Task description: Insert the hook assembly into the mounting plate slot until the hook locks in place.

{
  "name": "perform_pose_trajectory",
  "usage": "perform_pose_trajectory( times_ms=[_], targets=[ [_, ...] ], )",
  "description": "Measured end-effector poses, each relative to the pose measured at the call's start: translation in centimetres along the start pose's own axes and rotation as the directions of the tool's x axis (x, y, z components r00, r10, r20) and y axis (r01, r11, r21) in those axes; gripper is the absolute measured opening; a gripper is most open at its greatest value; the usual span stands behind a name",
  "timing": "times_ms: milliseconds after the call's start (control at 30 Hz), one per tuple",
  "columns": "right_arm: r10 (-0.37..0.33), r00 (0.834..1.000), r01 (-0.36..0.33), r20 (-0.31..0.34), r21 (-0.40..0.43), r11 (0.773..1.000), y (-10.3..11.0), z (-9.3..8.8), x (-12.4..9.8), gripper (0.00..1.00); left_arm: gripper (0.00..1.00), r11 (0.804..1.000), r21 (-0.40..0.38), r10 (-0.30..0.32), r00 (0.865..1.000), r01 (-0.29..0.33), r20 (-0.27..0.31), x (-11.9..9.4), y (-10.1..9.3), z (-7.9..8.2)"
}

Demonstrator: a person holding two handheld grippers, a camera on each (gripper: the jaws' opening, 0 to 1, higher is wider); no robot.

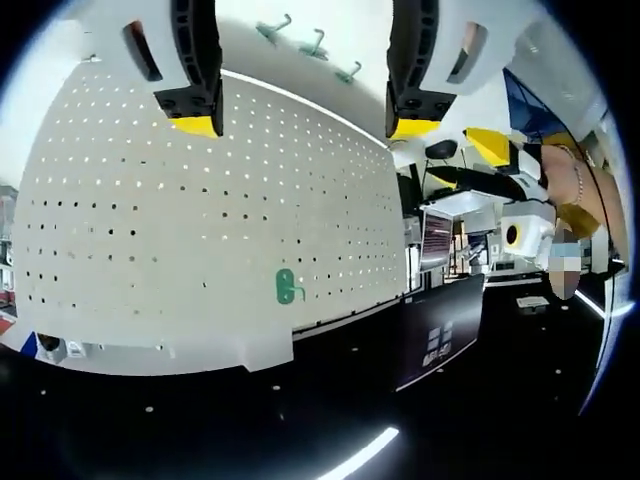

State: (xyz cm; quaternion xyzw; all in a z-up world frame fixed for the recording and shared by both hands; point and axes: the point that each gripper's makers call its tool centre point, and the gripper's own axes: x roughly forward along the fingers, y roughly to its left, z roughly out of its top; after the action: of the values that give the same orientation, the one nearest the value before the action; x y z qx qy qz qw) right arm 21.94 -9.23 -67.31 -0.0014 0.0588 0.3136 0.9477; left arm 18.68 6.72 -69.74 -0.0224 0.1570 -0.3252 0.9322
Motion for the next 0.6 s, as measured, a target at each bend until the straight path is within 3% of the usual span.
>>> perform_pose_trajectory(
  times_ms=[600],
  targets=[
    [-0.008,0.998,0.01,-0.064,0.039,0.999,-0.1,-3.1,-3.7,0.7,0.83,1.0,0.004,-0.026,0.999,0.027,-0.041,-0.1,-0.1,-1.3]
  ],
)
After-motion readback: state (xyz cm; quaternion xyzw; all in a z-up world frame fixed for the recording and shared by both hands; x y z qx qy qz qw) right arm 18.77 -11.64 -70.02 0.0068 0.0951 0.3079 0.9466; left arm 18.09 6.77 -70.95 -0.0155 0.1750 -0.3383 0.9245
